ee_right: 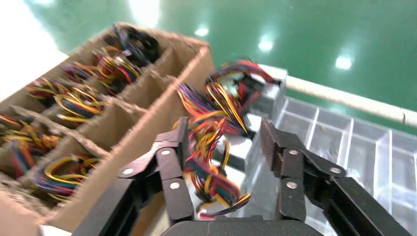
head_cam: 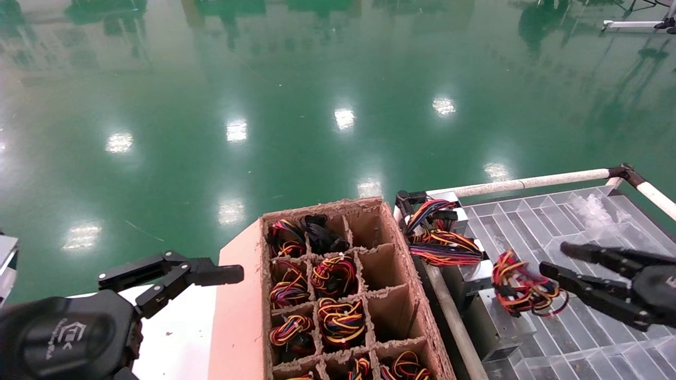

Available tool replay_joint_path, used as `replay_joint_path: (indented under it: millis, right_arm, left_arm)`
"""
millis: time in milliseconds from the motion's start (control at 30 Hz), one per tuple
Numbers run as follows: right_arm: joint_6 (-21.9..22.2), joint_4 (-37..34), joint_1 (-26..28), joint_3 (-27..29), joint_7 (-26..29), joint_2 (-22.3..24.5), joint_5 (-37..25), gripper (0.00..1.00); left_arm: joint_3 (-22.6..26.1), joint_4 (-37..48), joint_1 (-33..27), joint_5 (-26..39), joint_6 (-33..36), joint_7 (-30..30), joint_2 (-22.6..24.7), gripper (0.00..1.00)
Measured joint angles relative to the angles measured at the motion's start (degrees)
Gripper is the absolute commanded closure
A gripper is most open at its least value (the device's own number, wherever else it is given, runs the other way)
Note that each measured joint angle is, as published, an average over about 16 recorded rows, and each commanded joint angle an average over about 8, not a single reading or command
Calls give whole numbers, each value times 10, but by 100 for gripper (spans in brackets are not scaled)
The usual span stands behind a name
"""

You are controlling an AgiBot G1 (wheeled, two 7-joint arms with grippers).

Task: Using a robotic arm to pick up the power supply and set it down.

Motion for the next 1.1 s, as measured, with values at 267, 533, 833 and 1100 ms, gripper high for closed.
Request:
replay_joint_path:
  millis: [267, 533, 833, 1100]
  right_arm:
    - [-18, 22, 5, 7, 8, 8, 24, 0]
    - [-44, 32, 25, -5, 3, -9, 36, 0]
    - [-79, 41, 53, -23, -6, -33, 46, 0]
    - [-110, 49, 77, -39, -14, -55, 55, 0]
  left_arm:
    - [0, 0, 0, 0, 0, 0, 0, 0]
    - [0, 0, 0, 0, 0, 0, 0, 0]
    - [0, 0, 0, 0, 0, 0, 0, 0]
    - [0, 0, 0, 0, 0, 0, 0, 0]
